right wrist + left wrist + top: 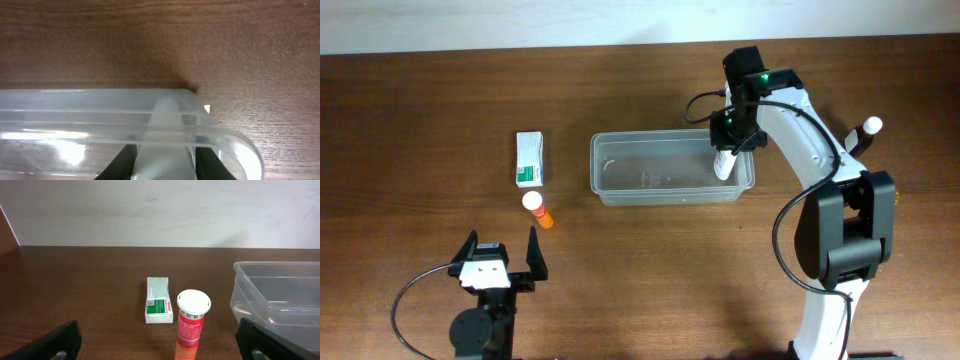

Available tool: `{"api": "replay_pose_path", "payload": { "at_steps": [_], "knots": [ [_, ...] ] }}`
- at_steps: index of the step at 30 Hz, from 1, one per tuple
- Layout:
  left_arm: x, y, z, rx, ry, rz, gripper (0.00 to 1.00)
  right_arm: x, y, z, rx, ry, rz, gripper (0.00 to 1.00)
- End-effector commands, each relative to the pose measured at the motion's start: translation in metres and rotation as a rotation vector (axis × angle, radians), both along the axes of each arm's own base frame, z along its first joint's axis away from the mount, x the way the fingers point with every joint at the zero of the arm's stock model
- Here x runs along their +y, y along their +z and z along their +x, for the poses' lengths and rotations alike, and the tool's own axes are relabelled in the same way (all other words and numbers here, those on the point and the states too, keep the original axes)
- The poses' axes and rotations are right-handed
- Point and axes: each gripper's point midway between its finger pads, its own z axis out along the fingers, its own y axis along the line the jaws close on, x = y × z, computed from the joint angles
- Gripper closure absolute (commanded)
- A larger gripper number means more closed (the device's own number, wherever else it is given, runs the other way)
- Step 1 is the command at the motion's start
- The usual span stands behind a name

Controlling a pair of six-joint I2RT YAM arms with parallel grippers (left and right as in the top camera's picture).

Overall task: Pack container
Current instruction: 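Open right gripper to release the bottle and raise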

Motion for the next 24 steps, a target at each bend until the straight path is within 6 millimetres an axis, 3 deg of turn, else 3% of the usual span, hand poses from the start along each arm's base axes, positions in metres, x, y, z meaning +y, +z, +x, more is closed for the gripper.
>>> {"api": "replay_pose_path", "payload": {
  "at_steps": [1, 6, 16, 21, 24],
  "knots": [
    [-0.001, -0.001, 0.0, -0.002, -0.007, 0.014, 0.01, 0.005, 0.019, 0.0, -0.033, 0.001, 0.014, 0.72],
    [-0.001, -0.001, 0.0, -0.002, -0.007, 0.014, 0.01, 0.004, 0.031, -0.004, -0.018, 0.002, 0.011, 0.66],
    [-0.001, -0.001, 0.0, -0.003, -0.007, 0.014, 0.01, 0.004, 0.075, -0.002, -0.058, 0.052, 0.007, 0.54],
    [-0.001, -0.001, 0.0, -0.002, -0.007, 0.014, 0.0, -0.002, 0.12, 0.0, -0.112, 0.093, -0.014, 0.52],
    [-0.001, -0.001, 0.0, -0.002, -0.007, 0.014, 0.01, -0.023, 0.163, 0.001, -0.179, 0.059, -0.07, 0.51]
  ]
}}
